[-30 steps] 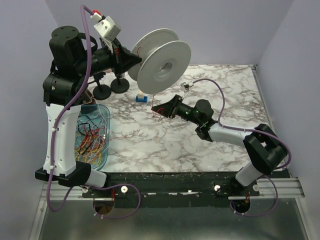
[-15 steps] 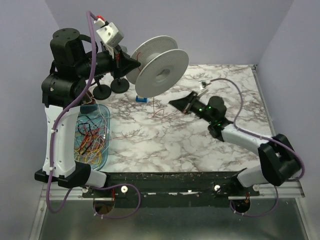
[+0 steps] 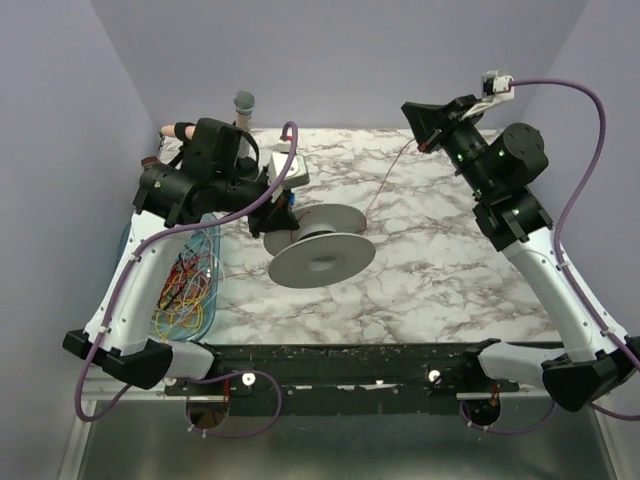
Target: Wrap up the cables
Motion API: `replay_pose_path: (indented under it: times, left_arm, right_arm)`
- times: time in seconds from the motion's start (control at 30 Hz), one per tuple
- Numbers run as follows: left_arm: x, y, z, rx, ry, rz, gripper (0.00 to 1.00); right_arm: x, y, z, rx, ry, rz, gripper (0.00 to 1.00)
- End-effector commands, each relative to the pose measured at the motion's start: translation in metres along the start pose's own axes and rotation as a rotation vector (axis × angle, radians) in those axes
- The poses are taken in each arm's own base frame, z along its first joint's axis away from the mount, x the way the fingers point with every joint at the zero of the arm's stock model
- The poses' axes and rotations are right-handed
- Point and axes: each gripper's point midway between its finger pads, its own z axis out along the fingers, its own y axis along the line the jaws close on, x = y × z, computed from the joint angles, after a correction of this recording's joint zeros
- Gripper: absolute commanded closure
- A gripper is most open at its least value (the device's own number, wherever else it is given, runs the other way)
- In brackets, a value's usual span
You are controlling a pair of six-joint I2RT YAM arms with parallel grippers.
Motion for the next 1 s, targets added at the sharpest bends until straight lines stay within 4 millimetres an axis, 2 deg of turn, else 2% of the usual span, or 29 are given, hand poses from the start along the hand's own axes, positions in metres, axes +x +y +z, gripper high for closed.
replay_pose_path:
  times: [0.0,0.1,0.17,0.27,0.37,0.6,0.77,0.9,0.97]
  left_arm:
    - [0.005,-0.01,0.007,0.018,0.0,0.008,1.0]
    - [0.016,0.009,0.034,-0.028,0.01,-0.137,1.0]
    - [0.019,0.032,0.057,-0.088,-0.005,-0.223,1.0]
    - [0.017,0.059,0.083,-0.145,-0.048,-0.348,1.0]
    - [0.006,0.079,0.095,-0.197,-0.134,-0.453,1.0]
    - [-0.023,0.119,0.088,-0.27,-0.359,-0.642,1.0]
    - [-0.039,0.154,0.075,-0.285,-0.488,-0.731,1.0]
    - [-0.05,0.184,0.05,-0.296,-0.562,-0.746,1.0]
    - [-0.059,0.191,0.037,-0.317,-0.593,-0.713,1.0]
  right_arm:
    - [0.027,0.005,0.007,0.005,0.139,-0.082,0.99]
    - [0.008,0.041,0.011,-0.049,0.073,-0.081,0.99]
    - [-0.001,0.076,0.014,-0.116,0.017,-0.055,0.99]
    - [0.002,0.118,0.019,-0.192,-0.034,0.022,0.99]
    - [0.015,0.148,0.019,-0.256,-0.075,0.132,0.99]
    - [0.055,0.19,0.008,-0.376,-0.078,0.325,0.99]
    - [0.104,0.226,0.002,-0.523,0.077,0.401,0.99]
    - [0.142,0.222,-0.017,-0.516,0.173,0.431,0.99]
    - [0.159,0.217,-0.026,-0.504,0.215,0.447,0.99]
